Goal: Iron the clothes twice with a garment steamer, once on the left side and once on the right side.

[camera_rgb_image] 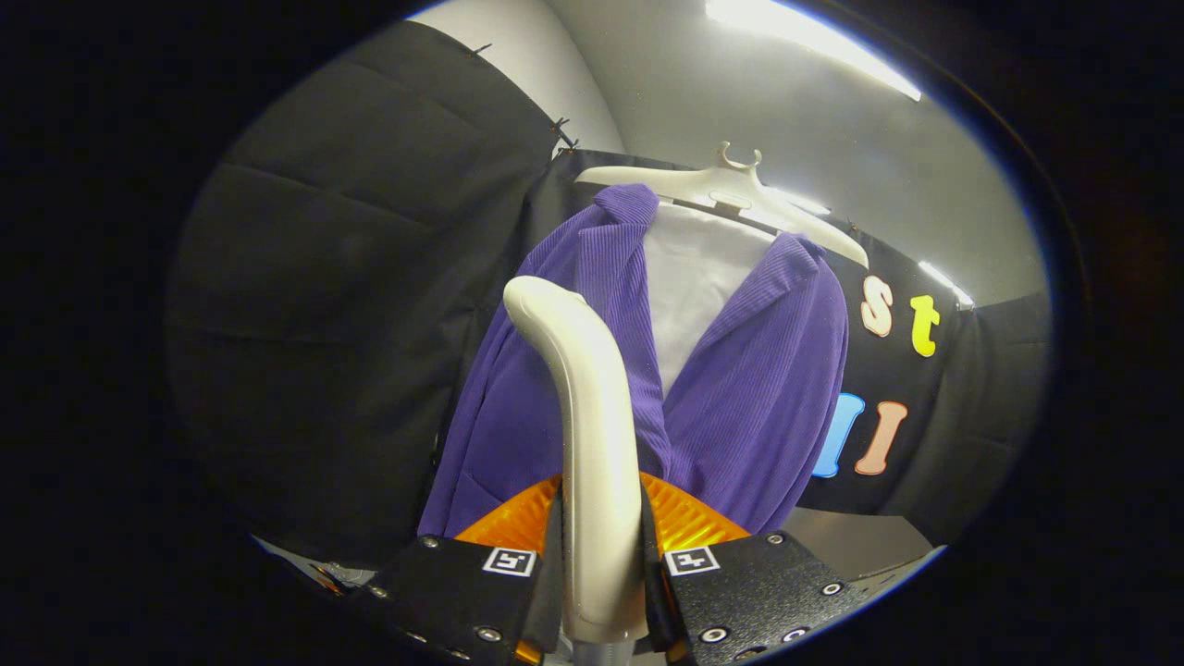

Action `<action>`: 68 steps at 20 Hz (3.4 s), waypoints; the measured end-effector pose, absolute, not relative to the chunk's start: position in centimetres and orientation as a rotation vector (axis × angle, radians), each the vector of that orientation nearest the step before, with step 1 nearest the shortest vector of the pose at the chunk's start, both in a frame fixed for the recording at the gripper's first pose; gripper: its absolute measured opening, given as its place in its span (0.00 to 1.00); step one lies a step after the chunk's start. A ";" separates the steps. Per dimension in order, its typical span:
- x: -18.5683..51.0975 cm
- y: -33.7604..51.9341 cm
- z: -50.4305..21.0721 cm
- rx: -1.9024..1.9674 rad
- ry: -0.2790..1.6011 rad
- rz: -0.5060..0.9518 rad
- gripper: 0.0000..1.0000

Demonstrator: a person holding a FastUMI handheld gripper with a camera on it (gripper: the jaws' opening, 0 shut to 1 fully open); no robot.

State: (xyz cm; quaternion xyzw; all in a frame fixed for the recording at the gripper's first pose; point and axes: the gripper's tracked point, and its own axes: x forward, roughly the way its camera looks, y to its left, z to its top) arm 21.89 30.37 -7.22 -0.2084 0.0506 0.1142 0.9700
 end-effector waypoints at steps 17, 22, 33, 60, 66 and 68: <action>16.2 27.9 -27.0 -0.530 0.521 0.320 0.37; 15.7 27.2 -29.6 -0.569 0.544 0.320 0.37; 9.0 20.5 -37.8 -0.604 0.803 0.365 0.37; 1.9 -4.2 -4.5 -0.113 0.139 0.084 0.36; -1.3 -6.1 -3.6 0.014 0.070 0.016 0.36; -2.8 -6.5 -5.3 -0.005 0.100 0.022 0.36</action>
